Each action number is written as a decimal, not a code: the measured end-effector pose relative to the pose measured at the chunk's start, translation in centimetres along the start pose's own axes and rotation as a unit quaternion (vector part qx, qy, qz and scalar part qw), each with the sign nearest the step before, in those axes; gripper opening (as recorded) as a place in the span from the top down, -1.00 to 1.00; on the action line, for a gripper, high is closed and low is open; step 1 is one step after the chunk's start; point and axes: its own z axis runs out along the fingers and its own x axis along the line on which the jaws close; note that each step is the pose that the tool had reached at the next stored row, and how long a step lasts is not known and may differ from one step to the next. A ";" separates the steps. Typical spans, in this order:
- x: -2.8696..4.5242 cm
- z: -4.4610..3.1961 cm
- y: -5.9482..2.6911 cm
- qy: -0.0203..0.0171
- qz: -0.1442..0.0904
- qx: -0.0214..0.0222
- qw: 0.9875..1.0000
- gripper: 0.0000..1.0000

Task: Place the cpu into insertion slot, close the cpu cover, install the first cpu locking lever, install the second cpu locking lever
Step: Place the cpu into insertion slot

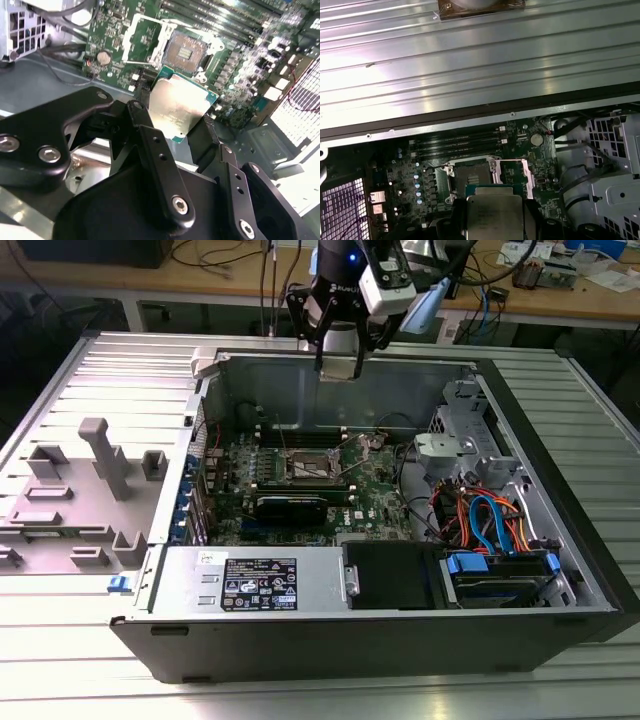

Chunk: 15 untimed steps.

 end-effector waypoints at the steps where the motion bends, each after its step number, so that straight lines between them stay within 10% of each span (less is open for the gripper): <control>1: 0.00 0.03 -0.02 0.000 0.002 0.002 1.000 -0.08; 15: -0.01 0.23 -0.09 -0.001 0.036 0.006 0.999 -0.08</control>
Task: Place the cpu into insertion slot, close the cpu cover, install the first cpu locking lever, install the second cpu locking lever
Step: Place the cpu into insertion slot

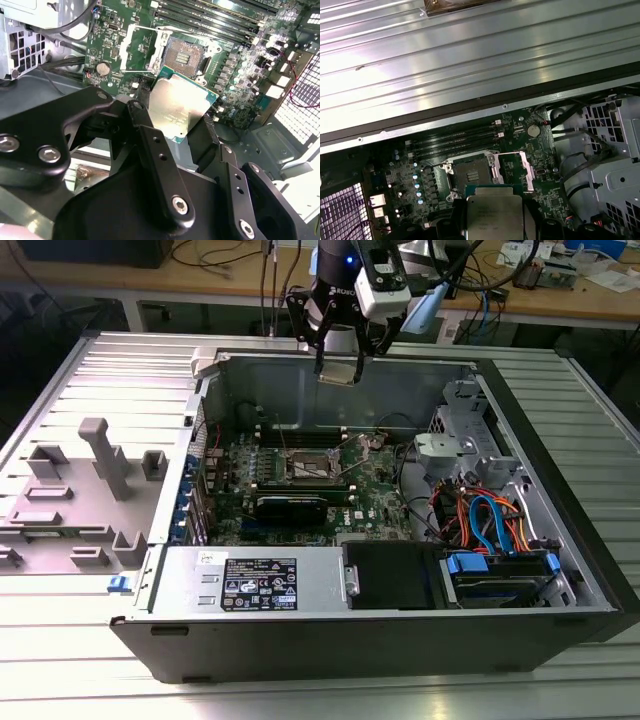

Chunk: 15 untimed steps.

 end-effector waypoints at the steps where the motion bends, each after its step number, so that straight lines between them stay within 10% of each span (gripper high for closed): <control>1: 0.00 0.00 0.00 0.000 0.000 0.000 1.000 -0.08; 7: 0.00 0.01 -0.01 0.000 0.004 0.000 1.000 -0.08; 15: 0.00 0.18 -0.01 0.000 0.070 0.001 0.998 -0.08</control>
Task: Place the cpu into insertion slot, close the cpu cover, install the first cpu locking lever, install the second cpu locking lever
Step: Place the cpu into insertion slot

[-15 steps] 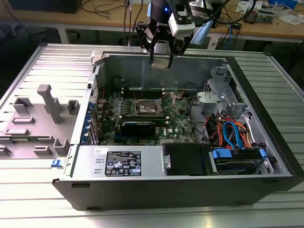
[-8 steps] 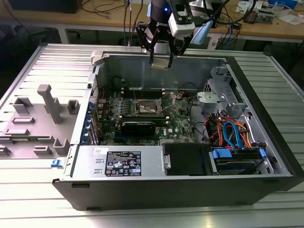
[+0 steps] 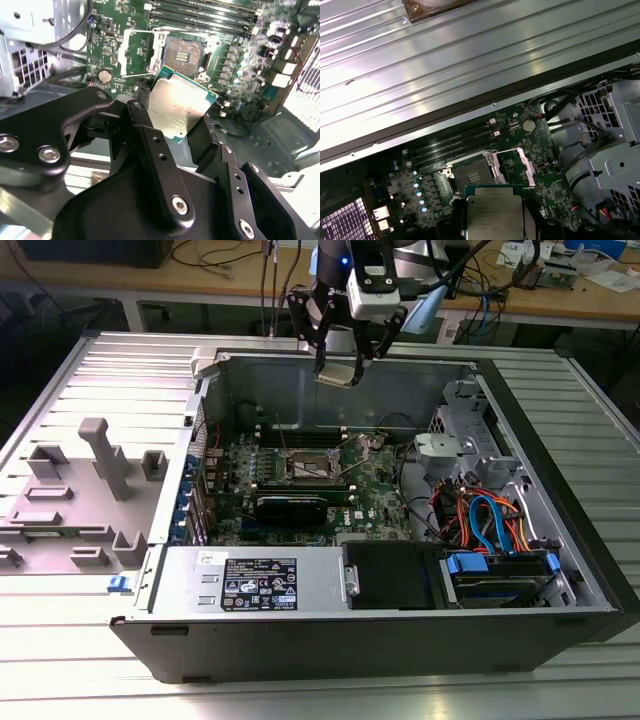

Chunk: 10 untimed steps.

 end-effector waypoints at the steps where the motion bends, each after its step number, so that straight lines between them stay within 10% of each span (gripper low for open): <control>1: 0.00 0.03 0.00 0.000 0.008 0.000 1.000 -0.08; 10: -0.09 0.53 -0.23 -0.001 0.081 0.003 0.997 -0.08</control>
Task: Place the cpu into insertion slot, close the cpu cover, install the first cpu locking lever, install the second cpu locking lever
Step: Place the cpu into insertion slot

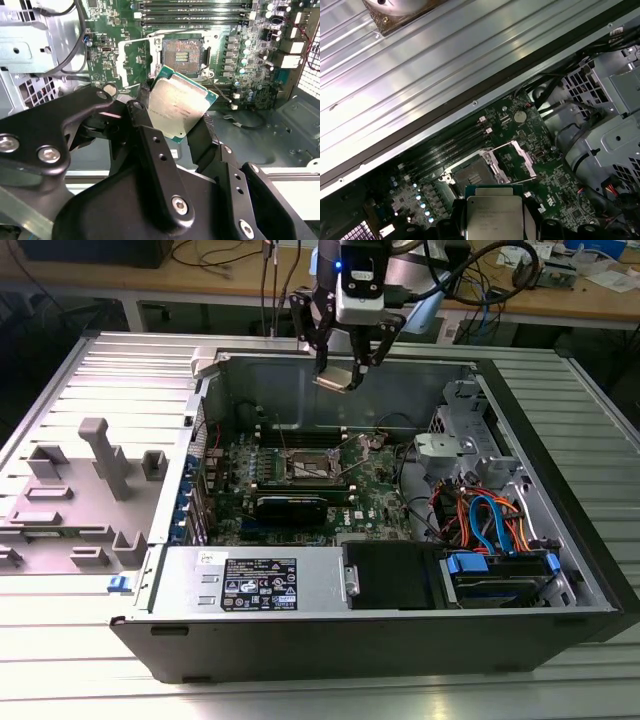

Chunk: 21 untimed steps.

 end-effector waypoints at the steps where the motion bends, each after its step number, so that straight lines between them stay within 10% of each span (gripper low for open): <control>1: -0.01 0.00 -0.01 0.000 0.001 0.000 1.000 -0.08; 16: -0.05 0.01 0.00 0.000 0.002 0.000 1.000 -0.08; 21: -0.05 0.20 0.00 0.000 0.042 0.000 0.999 -0.08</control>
